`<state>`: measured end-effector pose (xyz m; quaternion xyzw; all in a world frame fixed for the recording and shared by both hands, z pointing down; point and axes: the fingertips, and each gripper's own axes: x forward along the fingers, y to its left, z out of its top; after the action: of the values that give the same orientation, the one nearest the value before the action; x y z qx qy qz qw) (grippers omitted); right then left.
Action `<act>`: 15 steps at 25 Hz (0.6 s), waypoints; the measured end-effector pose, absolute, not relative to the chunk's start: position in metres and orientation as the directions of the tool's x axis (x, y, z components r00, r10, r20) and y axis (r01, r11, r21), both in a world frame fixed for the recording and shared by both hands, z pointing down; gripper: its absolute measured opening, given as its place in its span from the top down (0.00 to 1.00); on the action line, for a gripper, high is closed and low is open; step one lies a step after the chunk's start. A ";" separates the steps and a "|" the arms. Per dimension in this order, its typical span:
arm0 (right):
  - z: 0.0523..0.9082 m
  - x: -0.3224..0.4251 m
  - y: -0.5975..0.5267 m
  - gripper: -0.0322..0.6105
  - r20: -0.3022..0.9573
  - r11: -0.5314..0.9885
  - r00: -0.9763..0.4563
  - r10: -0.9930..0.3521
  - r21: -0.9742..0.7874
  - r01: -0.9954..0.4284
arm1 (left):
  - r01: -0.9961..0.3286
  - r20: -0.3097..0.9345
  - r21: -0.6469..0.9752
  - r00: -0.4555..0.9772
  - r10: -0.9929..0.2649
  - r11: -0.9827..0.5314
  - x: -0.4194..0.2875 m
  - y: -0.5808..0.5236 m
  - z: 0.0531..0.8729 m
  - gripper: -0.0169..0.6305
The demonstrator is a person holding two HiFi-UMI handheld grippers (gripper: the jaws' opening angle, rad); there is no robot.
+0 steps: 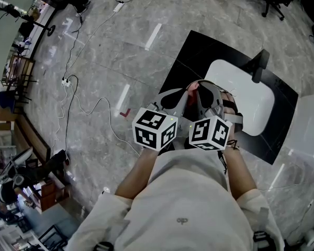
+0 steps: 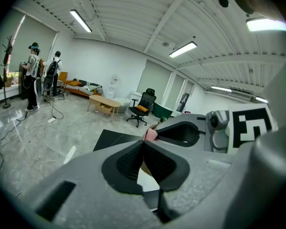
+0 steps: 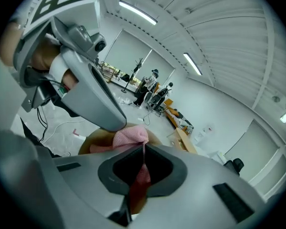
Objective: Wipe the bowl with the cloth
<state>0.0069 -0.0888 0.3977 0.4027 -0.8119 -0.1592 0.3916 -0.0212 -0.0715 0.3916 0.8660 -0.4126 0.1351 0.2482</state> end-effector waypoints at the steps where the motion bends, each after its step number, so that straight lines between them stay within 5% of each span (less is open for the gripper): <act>1: 0.400 0.004 -0.088 0.93 0.517 0.637 -0.375 -0.769 0.570 -0.520 | -0.780 0.437 0.317 0.626 -0.646 -0.540 -0.020 -0.072 0.391 0.95; 15: 0.429 -0.021 -0.061 0.93 0.626 0.757 -0.425 -0.654 0.536 -0.375 | -0.802 0.426 0.308 0.598 -0.679 -0.512 -0.031 -0.083 0.389 0.95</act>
<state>-0.0205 -0.0612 0.4292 0.3103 -0.8288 -0.1596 0.4374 -0.0305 -0.0830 0.3888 0.8603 -0.4304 0.1263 0.2424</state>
